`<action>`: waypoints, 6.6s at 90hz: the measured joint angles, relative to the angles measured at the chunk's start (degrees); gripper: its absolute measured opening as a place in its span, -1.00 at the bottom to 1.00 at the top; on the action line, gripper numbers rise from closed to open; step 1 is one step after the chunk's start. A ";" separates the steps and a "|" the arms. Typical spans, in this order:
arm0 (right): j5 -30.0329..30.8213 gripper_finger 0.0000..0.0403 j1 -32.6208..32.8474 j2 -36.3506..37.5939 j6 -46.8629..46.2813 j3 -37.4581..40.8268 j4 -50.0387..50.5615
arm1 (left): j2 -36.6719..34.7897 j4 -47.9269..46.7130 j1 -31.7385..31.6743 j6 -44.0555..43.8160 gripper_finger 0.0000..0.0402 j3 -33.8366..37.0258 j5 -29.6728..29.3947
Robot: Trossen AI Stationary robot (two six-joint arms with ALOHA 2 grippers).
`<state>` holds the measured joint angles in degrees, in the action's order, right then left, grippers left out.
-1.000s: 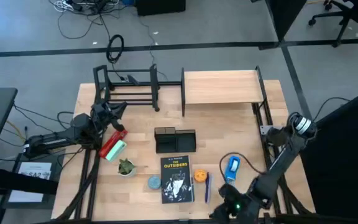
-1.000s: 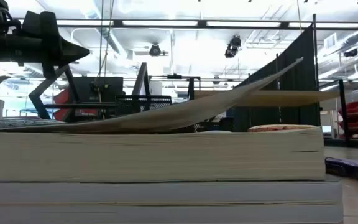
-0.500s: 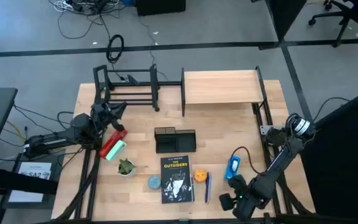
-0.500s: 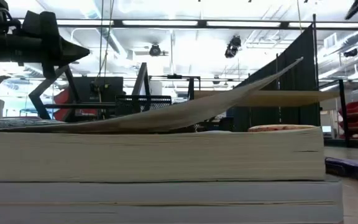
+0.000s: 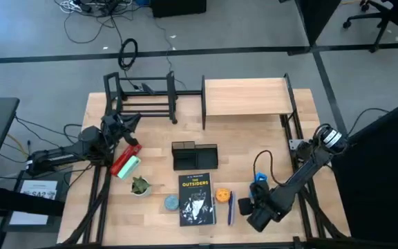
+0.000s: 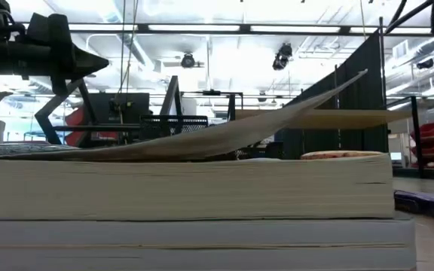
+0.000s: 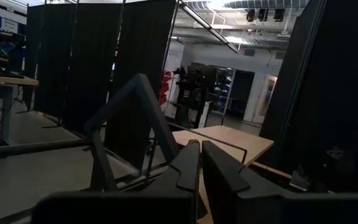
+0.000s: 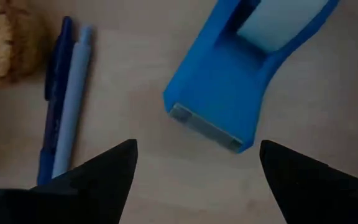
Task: Stock shelves
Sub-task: Put the blue tape dispenser on the shelf, then put the yellow scented candle on the shelf
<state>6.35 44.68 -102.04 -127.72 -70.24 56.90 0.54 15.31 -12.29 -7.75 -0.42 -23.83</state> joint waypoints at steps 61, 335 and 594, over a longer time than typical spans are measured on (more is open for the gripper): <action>-2.25 0.55 -6.49 -0.04 -1.86 3.22 1.60 | -0.01 0.02 -0.01 0.00 -1.00 0.00 0.00; 7.15 0.64 -60.91 4.02 78.69 -22.25 -11.18 | -0.02 0.04 0.00 0.00 -1.00 0.00 0.02; 11.55 0.27 -16.84 4.07 81.24 4.85 -25.27 | 0.00 0.00 0.00 0.00 -1.00 0.02 0.02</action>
<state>17.90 27.85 -97.97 -46.48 -65.39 31.63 0.54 15.31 -12.29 -7.75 -0.40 -23.81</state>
